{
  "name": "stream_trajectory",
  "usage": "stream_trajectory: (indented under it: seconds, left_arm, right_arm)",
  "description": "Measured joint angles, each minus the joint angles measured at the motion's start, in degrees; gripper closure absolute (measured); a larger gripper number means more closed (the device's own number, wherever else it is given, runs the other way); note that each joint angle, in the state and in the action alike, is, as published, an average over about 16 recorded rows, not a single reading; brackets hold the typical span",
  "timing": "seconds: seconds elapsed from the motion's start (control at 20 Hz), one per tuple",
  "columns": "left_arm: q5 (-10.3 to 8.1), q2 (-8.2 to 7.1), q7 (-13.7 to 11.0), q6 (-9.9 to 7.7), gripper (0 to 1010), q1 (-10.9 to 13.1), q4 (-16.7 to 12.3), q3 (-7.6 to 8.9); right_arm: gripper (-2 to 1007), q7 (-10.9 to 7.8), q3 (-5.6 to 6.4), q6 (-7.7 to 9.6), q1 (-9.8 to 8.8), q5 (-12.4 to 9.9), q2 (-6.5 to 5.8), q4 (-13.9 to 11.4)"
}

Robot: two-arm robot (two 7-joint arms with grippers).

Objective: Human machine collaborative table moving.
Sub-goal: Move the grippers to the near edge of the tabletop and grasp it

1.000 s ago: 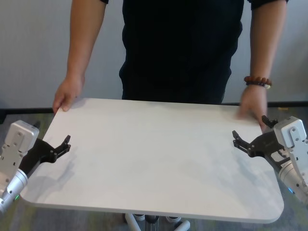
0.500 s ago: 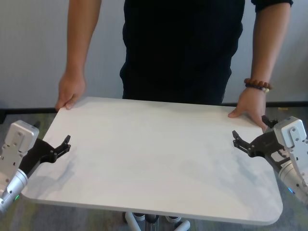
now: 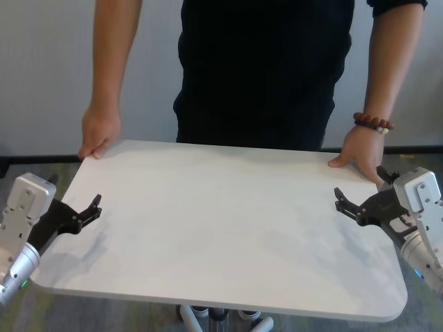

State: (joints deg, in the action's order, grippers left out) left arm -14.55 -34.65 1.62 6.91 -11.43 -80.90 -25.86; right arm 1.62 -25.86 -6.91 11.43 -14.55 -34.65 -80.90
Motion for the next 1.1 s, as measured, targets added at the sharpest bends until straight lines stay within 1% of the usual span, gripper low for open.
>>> stream_trajectory:
  seconds: [0.75, 0.9, 1.1]
  left_arm:
    - [0.0, 0.0, 0.0, 0.0, 17, 0.0, 0.0, 0.0]
    - [0.7, -0.14, 0.7, -0.03, 17, 0.2, -0.3, -0.05]
    - [2.3, -0.71, 2.1, -0.06, 17, 1.1, -1.3, 0.12]
  right_arm:
    - [4, 0.04, -0.01, 0.03, -0.03, 0.1, -0.04, -0.1]
    - [4, 0.19, -0.1, 0.35, -0.34, 0.7, -0.47, -0.9]
    - [4, 0.32, -0.21, 1.15, -1.54, 2.0, -1.63, -3.3]
